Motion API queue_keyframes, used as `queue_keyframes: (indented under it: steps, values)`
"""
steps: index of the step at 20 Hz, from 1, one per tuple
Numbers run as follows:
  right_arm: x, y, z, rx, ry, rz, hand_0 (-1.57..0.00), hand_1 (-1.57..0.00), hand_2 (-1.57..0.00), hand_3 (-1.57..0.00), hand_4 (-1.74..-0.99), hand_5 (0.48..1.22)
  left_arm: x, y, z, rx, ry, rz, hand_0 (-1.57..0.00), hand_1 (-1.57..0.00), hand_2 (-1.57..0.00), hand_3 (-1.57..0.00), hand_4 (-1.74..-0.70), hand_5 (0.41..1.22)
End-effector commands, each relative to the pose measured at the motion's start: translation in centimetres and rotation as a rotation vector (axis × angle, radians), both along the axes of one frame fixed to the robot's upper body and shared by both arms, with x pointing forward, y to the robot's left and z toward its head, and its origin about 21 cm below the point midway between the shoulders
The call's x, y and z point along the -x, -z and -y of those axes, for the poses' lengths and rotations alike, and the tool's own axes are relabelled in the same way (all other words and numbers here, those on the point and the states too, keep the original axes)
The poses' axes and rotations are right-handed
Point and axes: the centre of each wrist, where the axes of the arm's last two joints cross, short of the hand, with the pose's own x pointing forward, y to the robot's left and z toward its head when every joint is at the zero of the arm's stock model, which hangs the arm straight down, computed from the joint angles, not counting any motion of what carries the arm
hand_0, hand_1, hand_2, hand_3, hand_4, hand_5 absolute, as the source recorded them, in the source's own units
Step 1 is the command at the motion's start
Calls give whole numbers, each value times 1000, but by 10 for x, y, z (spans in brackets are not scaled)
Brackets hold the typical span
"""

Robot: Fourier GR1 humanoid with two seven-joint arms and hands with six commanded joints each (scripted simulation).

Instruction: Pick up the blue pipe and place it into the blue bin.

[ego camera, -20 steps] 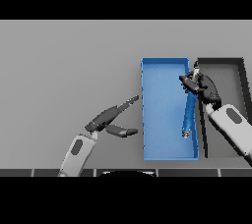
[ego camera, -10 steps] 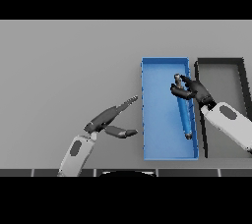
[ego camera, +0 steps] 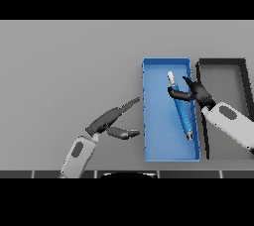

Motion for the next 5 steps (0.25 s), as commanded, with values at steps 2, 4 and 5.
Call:
queue_keyframes:
  steps: [2, 4, 5]
  values:
    - [0, 1, 2, 3, -6, -12, -6, -5, -5, -3, -1022, 658, 0, 1, -4, 10, 1, 9, 1, 1, 1, 1, -885, 431]
    - [0, 1, 3, 14, -10, -6, -6, -5, -5, -3, -1022, 649, 0, 1, -1, 4, 9, 4, 1, 1, 1, 1, -885, 431]
    - [0, 0, 5, 8, -4, -4, -6, -5, -5, -3, -1022, 643, -1, 2, 1, 1, 5, 5, 1, 1, 1, 1, -885, 431]
